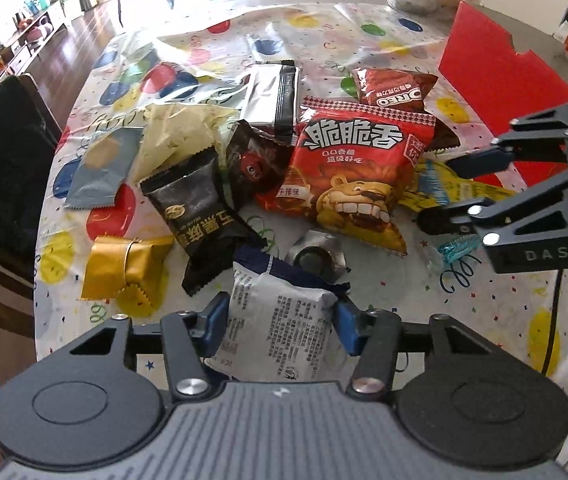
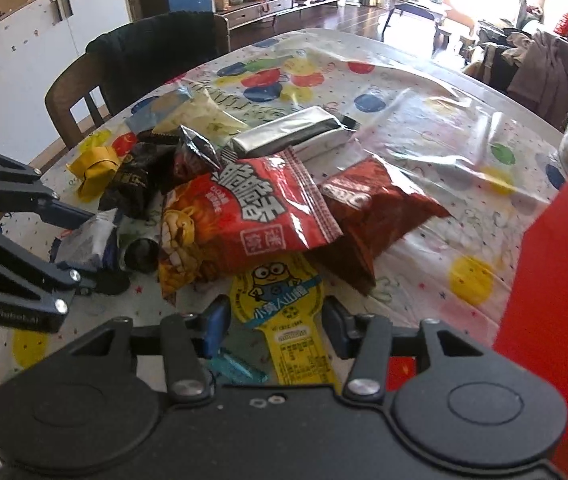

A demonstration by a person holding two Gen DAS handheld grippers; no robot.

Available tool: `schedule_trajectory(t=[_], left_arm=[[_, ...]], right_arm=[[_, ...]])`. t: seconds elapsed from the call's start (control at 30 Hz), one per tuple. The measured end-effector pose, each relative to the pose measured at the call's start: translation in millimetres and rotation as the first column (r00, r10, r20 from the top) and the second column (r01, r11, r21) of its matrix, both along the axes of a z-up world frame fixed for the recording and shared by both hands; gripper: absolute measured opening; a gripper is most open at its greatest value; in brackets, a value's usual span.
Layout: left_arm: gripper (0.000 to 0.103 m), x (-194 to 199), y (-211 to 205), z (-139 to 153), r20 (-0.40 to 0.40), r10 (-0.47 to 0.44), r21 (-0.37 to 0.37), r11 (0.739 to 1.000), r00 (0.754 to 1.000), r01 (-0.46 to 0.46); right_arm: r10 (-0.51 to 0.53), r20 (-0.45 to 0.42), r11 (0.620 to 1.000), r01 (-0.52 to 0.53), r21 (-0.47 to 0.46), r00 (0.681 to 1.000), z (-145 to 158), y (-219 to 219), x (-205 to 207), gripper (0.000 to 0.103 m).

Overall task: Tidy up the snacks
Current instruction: 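Grasp the white snack packet with the left tool while the right tool grasps the yellow Minions pack, then carry both packs over the red box and open both tools to drop them inside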

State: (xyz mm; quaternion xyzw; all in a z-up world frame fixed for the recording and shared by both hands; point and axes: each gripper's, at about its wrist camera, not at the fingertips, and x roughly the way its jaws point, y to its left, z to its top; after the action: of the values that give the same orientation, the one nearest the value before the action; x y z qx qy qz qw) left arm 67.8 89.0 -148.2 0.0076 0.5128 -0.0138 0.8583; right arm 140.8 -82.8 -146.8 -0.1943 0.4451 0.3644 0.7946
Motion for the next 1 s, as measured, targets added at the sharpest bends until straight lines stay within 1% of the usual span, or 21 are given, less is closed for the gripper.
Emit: schedule_trajectory(t=[0.2,0.3,0.53,0.63,0.77,0.87,1.0], left_arm=[[0.052,-10.7,4.3,4.8,0.003,0.028,-0.037,0.999,1.0,-0.028],[0.052,-16.8,5.6,8.4,0.007,0.026,-0.069,0.997,1.0,-0.025],[0.051,-35.1,-0.3,26.6,0.033,0.005,-0.085,0.996,0.999,-0.002],[0.051,-39.7,-6.2,39.4,0.048,-0.009,-0.088,0.996,0.999,0.013],[0.051,-41.9,-17.2,63.8,0.079,-0.027,-0.104,0.994,0.996,0.035],[0.051,-39.9,-29.8,85.5,0.12,-0.057,-0.123,0.99,0.991,0.072],[0.051,-31.6,-52.1,111.4,0.161,-0.099,-0.118,0.986,0.982,0.119]], right_arm=[[-0.058,0.017,0.998,0.059,-0.01,0.998,12.4,-18.3,-18.3,0.049],[-0.098,0.03,0.995,0.099,-0.002,0.995,19.3,-28.1,-29.0,0.049],[-0.191,0.068,0.981,0.19,0.026,0.979,40.4,-48.7,-58.1,0.049],[-0.226,0.086,0.974,0.223,0.044,0.97,52.7,-56.7,-68.2,0.049],[-0.279,0.119,0.96,0.271,0.075,0.953,74.2,-69.6,-77.7,0.049],[-0.326,0.147,0.944,0.312,0.111,0.934,94.3,-83.3,-81.9,0.049],[-0.37,0.199,0.927,0.347,0.141,0.908,119.1,-101.3,-81.9,0.049]])
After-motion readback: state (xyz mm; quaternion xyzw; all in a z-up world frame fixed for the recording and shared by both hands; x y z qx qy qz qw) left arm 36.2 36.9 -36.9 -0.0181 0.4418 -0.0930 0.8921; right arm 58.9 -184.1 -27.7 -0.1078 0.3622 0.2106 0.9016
